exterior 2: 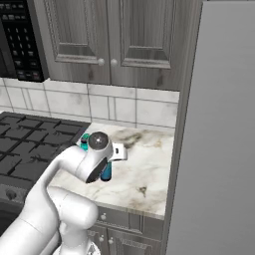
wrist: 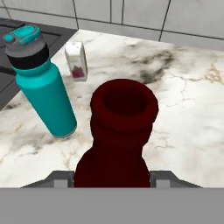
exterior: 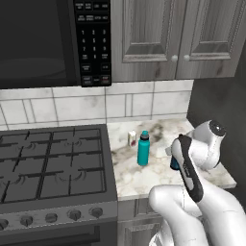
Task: Move the drinks to the dining counter.
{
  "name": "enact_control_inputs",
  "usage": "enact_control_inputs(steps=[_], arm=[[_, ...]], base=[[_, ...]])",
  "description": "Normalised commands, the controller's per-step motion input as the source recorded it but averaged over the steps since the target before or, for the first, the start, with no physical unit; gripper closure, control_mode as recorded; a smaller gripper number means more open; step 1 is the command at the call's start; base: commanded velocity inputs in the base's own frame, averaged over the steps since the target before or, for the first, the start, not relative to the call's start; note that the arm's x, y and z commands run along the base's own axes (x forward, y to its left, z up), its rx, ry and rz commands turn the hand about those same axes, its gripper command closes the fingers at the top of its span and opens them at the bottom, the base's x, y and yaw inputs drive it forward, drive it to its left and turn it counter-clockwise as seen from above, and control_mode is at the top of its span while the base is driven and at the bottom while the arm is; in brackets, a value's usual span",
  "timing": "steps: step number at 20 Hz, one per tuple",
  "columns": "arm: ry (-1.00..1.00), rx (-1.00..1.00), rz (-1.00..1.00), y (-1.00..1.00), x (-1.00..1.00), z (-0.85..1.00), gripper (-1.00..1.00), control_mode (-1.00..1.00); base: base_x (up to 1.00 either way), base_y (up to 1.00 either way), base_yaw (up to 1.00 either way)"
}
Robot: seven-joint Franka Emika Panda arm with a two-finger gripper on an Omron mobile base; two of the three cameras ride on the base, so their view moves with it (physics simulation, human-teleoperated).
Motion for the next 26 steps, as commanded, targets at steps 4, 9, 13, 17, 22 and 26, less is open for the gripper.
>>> enact_control_inputs(steps=[4,9,13,17,22,26], arm=[[0.0,0.0,-0.01,0.14,-0.53,0.67,1.0,-1.0],[0.02,0.0,-0.02,0.1,-0.38,0.81,1.0,-1.0],[0.02,0.0,0.0,0.01,-0.42,0.74,1.0,-1.0],[-0.05,0.0,0.0,0.15,-0.5,0.14,1.0,-1.0],[-0.02,0.0,0.0,0.05,-0.11,0.0,1.0,-1.0],[0.0,0.0,0.0,0.0,0.0,0.0,1.0,-1.0]], base=[[0.0,0.0,0.0],[0.0,0.0,0.0],[0.0,0.0,0.0],[0.0,0.0,0.0],[0.0,0.0,0.0],[0.0,0.0,0.0]])
